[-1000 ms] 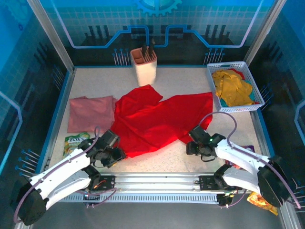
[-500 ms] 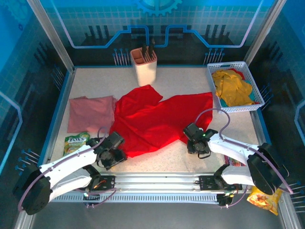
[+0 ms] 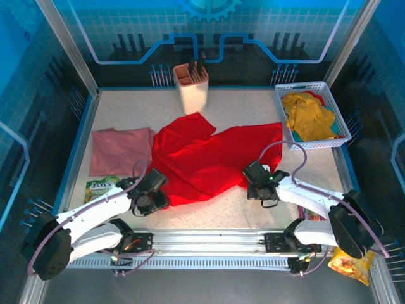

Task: Fold and stack the t-shirts

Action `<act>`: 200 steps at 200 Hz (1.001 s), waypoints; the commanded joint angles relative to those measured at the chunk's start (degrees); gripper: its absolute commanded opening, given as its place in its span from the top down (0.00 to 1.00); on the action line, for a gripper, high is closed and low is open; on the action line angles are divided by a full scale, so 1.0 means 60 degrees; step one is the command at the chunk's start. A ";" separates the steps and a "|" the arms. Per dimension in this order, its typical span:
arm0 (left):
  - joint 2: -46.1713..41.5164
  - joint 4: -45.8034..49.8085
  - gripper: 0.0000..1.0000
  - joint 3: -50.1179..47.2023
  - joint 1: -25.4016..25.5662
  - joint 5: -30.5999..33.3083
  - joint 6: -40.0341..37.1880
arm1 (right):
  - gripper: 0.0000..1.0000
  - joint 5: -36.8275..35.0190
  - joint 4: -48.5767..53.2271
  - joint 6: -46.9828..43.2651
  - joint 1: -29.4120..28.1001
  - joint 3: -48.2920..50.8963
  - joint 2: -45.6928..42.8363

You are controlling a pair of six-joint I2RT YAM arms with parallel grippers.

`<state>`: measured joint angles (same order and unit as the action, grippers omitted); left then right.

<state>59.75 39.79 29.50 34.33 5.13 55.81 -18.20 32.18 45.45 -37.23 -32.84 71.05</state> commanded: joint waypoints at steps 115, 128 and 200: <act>0.1598 -0.0674 0.80 0.1406 -0.0992 -0.0061 -0.2023 | 1.00 0.1413 0.1952 -0.0303 0.2157 -0.0011 -0.2442; 0.1418 -0.0066 0.88 0.1684 -0.1028 -0.0058 -0.2186 | 1.00 0.1487 0.2307 -0.0427 0.2445 -0.0154 -0.2551; 0.0428 0.3581 1.00 0.4250 -0.2483 0.0191 -0.3814 | 1.00 0.1879 0.4930 0.0327 0.3733 -0.1262 -0.4791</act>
<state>63.94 51.27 50.30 22.37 5.37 38.15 -6.92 52.93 45.04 -17.85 -35.62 48.53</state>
